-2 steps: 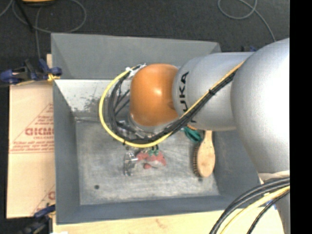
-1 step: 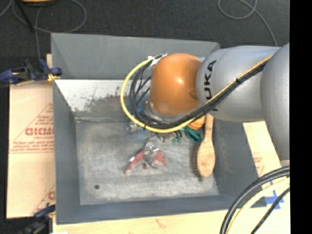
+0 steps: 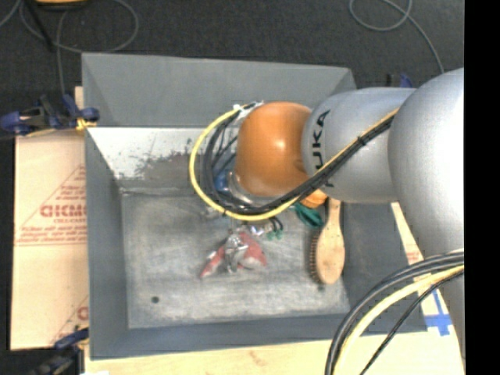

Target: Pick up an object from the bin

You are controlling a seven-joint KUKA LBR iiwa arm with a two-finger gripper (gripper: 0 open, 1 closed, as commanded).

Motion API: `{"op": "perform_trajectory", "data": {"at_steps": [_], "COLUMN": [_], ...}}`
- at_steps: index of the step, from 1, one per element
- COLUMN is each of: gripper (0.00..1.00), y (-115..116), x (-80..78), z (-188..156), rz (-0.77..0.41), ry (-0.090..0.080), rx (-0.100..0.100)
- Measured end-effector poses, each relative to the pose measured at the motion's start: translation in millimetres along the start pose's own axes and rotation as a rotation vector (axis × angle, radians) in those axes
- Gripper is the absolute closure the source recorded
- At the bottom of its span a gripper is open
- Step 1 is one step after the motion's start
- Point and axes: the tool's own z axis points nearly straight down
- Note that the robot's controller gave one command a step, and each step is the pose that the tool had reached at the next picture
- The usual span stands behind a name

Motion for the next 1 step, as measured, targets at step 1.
{"op": "perform_trajectory", "data": {"at_steps": [1], "gripper": [1.0], "y": [-19.0], "x": [-31.2], "z": [13.7], "rz": [-0.433], "ry": [0.003], "rx": [-0.004]}}
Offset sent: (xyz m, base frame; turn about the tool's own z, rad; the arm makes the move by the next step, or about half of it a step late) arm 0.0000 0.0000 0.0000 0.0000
